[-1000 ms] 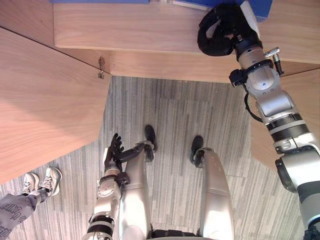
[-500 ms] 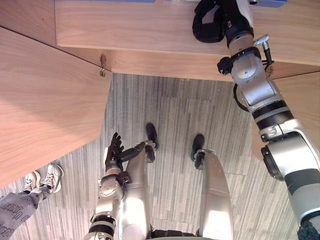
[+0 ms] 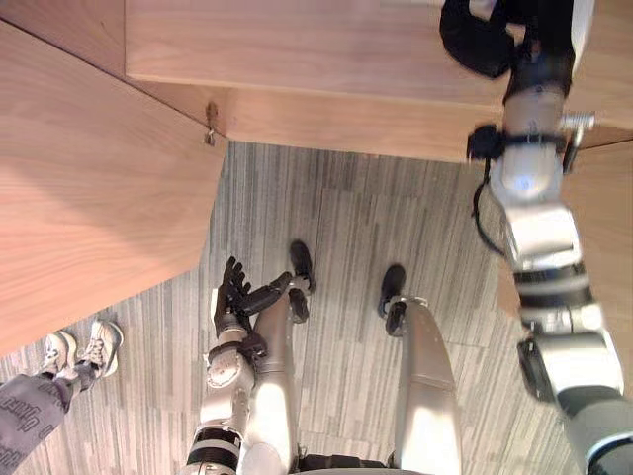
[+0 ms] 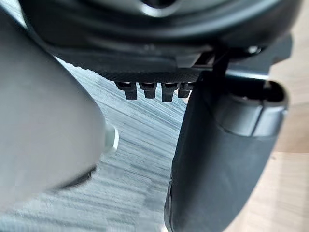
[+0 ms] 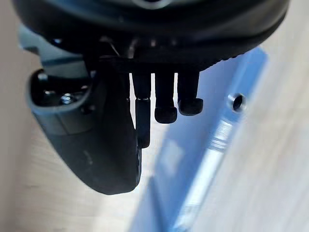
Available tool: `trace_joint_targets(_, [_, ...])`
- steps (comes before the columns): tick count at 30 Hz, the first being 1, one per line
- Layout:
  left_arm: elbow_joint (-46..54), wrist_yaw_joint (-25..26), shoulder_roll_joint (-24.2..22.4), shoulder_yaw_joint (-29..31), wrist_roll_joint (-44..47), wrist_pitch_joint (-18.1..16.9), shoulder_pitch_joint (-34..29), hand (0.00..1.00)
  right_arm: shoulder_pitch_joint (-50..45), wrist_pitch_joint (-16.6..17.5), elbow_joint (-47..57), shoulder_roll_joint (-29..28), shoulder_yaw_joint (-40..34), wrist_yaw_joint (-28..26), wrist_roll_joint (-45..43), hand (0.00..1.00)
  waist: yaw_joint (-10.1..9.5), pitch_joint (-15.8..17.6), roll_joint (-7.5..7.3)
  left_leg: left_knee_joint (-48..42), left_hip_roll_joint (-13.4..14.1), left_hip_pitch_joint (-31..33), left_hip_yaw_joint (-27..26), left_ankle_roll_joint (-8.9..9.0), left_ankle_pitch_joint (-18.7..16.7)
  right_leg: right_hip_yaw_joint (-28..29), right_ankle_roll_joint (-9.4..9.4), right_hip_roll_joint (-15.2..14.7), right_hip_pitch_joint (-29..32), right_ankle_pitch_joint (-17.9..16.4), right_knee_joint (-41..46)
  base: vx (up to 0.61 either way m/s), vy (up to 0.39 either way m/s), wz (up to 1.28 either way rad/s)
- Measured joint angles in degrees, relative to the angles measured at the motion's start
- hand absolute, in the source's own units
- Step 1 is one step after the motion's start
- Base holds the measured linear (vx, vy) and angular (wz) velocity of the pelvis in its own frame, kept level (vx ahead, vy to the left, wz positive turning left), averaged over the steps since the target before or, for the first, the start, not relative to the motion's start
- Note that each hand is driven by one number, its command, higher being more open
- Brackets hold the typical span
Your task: Walk over to the cabinet, pick up the folder, carry it to the office cabinet, place the folder inside the office cabinet, then close the office cabinet door
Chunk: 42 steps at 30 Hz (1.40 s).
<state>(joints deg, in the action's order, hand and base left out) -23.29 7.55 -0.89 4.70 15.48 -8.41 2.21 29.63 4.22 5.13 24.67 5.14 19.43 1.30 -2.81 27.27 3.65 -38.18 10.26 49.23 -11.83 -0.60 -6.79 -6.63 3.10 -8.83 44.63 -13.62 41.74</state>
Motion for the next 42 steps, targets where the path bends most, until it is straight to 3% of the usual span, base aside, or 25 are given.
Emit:
trace_joint_targets(2, [0.4,-0.8,-0.1,-0.1,-1.7,0.1,-1.9,1.0,-9.9,2.4,3.1,-3.3,2.8,-3.3,-0.3,0.0,0.83,-0.4,-0.36,1.3,0.0,-4.9,-0.7,0.02,-0.7,0.0,0.12,0.1,-4.9,-0.1,-2.0,0.03,-0.013,-0.12])
trace_joint_targets(5, [-1.6,-2.2,-0.2,-0.1,-4.7,0.7,-5.1,1.0,-25.3,3.3,2.0,-8.7,7.4,-10.4,0.0,0.0,1.25,-4.1,-1.22,5.4,-0.1,-12.4,-2.2,0.14,-0.8,-0.3,0.9,0.4,-12.5,1.0,-7.8,0.09,0.005,-0.15])
trace_joint_targets(6, [-3.4,-2.6,0.1,-0.1,-5.6,0.9,-6.1,1.0,-30.0,3.6,-0.7,-11.5,8.3,-12.7,0.0,1.0,1.31,-5.2,-1.99,7.9,-0.3,-16.3,-3.0,0.31,-0.4,0.0,1.07,0.7,-16.2,1.8,-10.7,0.15,0.005,-0.19])
trace_joint_targets(9, [-11.7,-2.9,1.3,-0.6,-7.8,1.7,-7.5,1.0,-36.8,4.5,-15.0,-18.4,7.2,-15.1,0.1,1.0,3.1,-10.8,-2.92,15.0,-1.6,-23.4,-3.4,0.26,1.6,-0.2,1.57,1.1,-24.1,4.4,-19.6,0.18,0.005,-0.05])
trace_joint_targets(12, [-17.3,-2.9,2.3,-1.8,-8.8,2.6,-7.5,1.0,-36.4,4.1,-32.1,-23.1,-1.0,-15.1,-1.9,1.0,3.98,-12.8,-3.32,22.3,-3.0,-30.2,-5.6,0.06,4.0,0.8,2.18,1.5,-30.3,8.1,-28.1,0.21,0.017,-0.22])
trace_joint_targets(15, [-18.4,-2.7,2.9,-1.7,-8.9,3.1,-9.0,1.0,-36.6,3.2,-40.8,-23.9,-8.6,-13.1,-4.8,1.0,5.27,-13.8,-3.39,28.9,-4.3,-36.7,-8.6,0.01,5.9,3.3,2.81,1.6,-35.0,11.0,-34.2,0.09,0.024,-0.43])
trace_joint_targets(21, [-22.5,-2.6,4.2,-1.5,-10.0,3.2,-10.2,1.0,-37.1,2.6,-48.9,-23.1,-18.9,-10.4,-8.8,1.0,6.88,-18.7,-3.32,35.9,-5.3,-44.7,-15.0,0.99,7.1,9.9,2.89,2.5,-38.0,13.6,-38.6,0.03,0.035,-0.62])
trace_joint_targets(31, [-24.7,-3.3,4.6,0.5,-10.1,4.4,-12.8,1.0,-39.1,0.5,-49.2,-22.2,-38.8,-8.7,-19.2,1.0,8.72,-20.5,-3.44,43.2,-7.7,-53.0,-23.5,2.26,7.6,19.4,3.06,3.2,-38.6,15.0,-40.8,-0.04,0.017,-0.51])
trace_joint_targets(34, [-24.7,-4.0,5.2,0.4,-10.5,4.4,-14.3,1.0,-38.9,0.4,-44.6,-19.9,-41.9,-8.0,-22.5,1.0,10.19,-20.6,-3.25,43.2,-8.2,-53.6,-25.4,2.42,6.8,21.7,2.94,3.2,-38.2,15.0,-41.0,0.0,-0.019,-0.39])
trace_joint_targets(38, [-24.6,-5.6,6.8,-1.3,-10.7,4.3,-15.4,1.0,-33.2,0.5,-42.7,-11.6,-42.1,-9.0,-22.9,1.0,11.21,-20.6,-2.87,42.9,-8.8,-53.6,-29.3,2.49,5.6,25.6,3.66,3.5,-36.3,16.1,-41.3,0.02,-0.024,-0.49])
trace_joint_targets(42, [-24.1,-7.1,8.2,-4.2,-10.6,3.5,-15.5,1.0,-26.9,0.6,-43.0,0.4,-34.7,-11.4,-22.0,1.0,11.59,-20.0,-1.07,39.7,-8.7,-52.2,-31.0,1.81,3.5,28.4,4.23,3.2,-34.8,16.6,-41.7,0.05,-0.047,-0.38])
